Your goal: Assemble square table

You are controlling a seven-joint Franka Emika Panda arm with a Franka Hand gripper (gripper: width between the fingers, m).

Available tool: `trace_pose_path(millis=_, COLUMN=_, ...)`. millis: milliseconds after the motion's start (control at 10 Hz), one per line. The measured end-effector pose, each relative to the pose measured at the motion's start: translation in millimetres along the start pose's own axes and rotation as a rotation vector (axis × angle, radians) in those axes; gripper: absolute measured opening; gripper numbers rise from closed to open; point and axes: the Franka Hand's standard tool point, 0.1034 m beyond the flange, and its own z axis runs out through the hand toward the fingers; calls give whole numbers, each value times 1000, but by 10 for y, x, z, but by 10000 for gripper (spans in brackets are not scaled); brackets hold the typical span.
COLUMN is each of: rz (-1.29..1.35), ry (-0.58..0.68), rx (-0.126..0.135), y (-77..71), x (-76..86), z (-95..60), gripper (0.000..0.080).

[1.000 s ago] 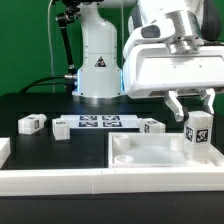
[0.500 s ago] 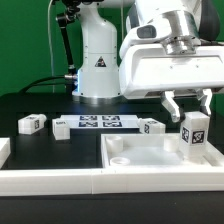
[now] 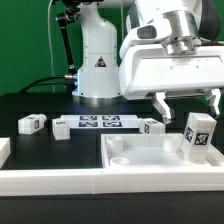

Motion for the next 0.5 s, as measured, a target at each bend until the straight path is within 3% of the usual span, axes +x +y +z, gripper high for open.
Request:
trace_pose_path(millis=100, rz=0, ry=0, rx=0, y=0, x=0, z=0, gripper=638)
trace_pose_path(millis=500, rz=-1, ry=-12, rx=3, y=-4, x=4, z=-10, gripper=648)
